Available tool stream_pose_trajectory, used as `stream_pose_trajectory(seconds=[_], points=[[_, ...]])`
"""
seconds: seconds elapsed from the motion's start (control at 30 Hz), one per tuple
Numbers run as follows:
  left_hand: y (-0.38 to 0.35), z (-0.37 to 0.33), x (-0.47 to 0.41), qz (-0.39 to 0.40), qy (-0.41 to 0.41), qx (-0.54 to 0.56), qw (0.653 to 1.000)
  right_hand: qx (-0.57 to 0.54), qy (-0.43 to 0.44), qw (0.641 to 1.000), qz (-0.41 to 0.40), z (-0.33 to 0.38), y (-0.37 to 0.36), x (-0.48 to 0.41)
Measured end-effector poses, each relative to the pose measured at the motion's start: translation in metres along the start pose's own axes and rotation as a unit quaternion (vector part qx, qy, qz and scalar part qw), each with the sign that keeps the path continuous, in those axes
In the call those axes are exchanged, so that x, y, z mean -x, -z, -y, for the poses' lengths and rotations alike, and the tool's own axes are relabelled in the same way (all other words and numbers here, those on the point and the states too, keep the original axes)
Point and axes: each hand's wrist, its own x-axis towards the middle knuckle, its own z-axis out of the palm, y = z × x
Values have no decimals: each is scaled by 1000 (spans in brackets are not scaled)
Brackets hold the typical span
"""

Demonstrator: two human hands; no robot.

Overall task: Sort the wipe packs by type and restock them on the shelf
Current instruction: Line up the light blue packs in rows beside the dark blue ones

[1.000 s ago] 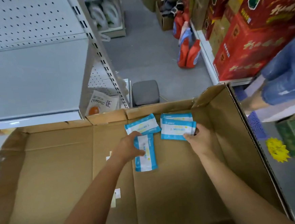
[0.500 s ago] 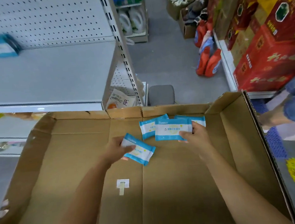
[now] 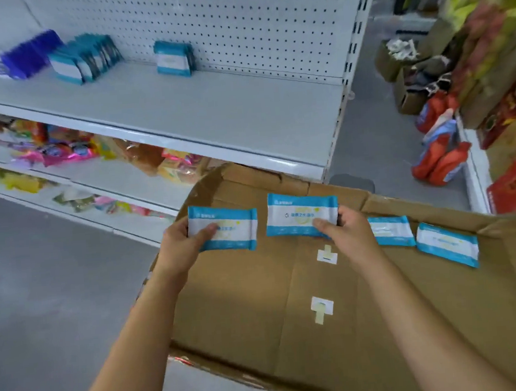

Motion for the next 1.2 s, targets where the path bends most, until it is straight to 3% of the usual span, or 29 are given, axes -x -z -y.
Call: stream_pose_trajectory(seconds=[0.3,0.47,0.8,1.2], points=[[229,18,-12,-96,-15,64,993,0,23,999,40,63,-230,18],[308,23,-35,-119,-5,89,989,-5,28,998,64,90,-312,15],[372,-3,-154,-87,-34,88,992,-30,45,997,53,134,-409,-80],[390,-93,-318,-4,-84,64,994,-70,46,995,-63,199,-445,-192]])
